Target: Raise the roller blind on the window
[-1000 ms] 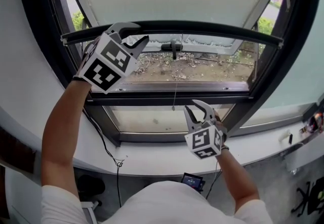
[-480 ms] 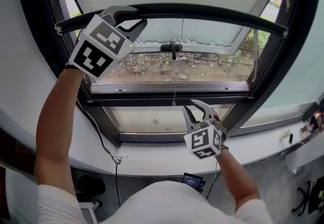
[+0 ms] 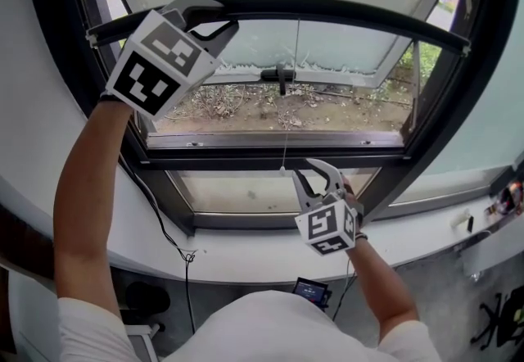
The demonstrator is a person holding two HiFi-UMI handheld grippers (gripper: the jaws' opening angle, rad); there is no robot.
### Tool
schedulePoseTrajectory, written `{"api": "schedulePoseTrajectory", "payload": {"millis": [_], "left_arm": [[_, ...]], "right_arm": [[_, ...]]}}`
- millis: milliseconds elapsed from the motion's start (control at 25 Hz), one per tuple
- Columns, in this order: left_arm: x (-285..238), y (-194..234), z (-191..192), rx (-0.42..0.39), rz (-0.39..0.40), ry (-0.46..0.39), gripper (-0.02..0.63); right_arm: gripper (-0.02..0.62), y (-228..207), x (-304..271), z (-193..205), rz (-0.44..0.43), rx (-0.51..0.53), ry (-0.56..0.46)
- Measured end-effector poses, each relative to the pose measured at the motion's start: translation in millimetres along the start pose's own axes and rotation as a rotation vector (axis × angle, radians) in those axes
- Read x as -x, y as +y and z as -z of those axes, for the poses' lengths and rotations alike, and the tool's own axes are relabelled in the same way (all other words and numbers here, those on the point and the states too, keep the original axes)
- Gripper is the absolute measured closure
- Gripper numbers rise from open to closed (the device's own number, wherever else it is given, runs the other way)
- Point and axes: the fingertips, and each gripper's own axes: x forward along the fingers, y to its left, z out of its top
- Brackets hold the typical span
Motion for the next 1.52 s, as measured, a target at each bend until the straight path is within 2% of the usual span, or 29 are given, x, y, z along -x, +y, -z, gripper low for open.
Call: {"api": "schedulePoseTrajectory", "payload": {"millis": [840, 1280, 1520], "left_arm": [[2.4, 21.6, -20.4, -0.015, -0.03, -0.029, 0.503], [4.7, 35.3, -29.3, -0.051, -0.043, -0.013, 0.505], [3.1, 35.2, -29.5, -0.064, -0.042, -0.001, 0.505]], "right_arm": [[0.491, 14.9, -23.2, 4.3, -0.079, -0.049, 0.012], [0.483, -0.2, -48.3, 3.4, -0.047, -0.07, 0.03], [0.471, -3.6, -70.1, 5.9, -0.061, -0.104, 0.06]]}}
